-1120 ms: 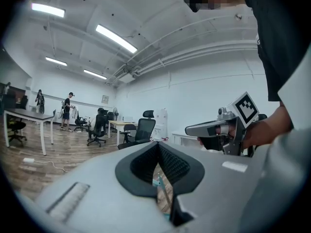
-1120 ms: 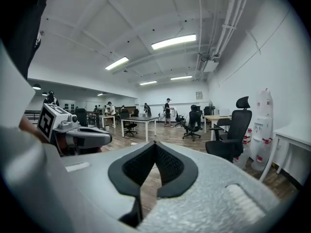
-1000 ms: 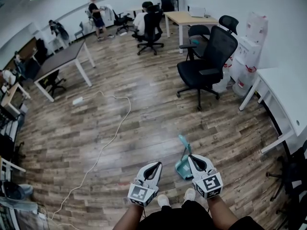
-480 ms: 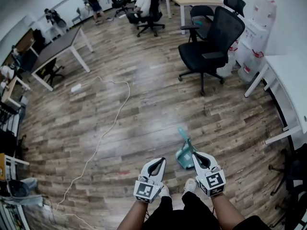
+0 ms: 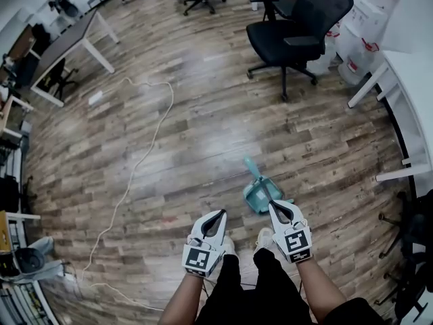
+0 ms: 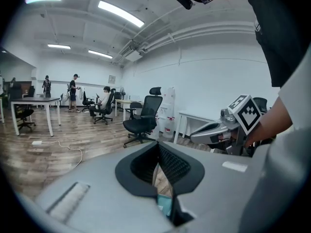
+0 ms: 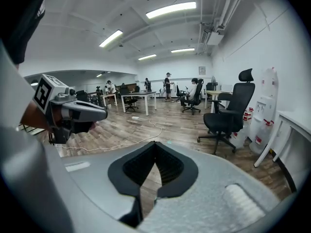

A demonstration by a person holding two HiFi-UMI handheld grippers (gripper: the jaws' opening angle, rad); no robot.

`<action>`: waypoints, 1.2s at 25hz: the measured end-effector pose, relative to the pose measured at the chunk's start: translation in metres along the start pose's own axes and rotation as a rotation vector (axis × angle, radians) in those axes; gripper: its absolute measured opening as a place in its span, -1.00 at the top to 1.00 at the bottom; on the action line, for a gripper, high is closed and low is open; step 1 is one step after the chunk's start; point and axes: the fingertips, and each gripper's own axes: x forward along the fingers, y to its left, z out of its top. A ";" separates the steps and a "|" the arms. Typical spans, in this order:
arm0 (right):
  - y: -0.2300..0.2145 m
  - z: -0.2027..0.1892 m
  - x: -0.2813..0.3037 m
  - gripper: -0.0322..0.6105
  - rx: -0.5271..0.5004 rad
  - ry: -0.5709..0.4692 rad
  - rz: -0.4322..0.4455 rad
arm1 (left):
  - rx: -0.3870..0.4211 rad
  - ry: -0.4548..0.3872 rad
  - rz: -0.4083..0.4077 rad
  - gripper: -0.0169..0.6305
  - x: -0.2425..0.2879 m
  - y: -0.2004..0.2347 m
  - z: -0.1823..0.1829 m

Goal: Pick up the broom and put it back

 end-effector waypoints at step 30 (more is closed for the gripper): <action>-0.033 -0.079 0.112 0.49 -0.056 0.230 -0.019 | -0.077 0.112 0.033 0.89 0.021 0.019 -0.057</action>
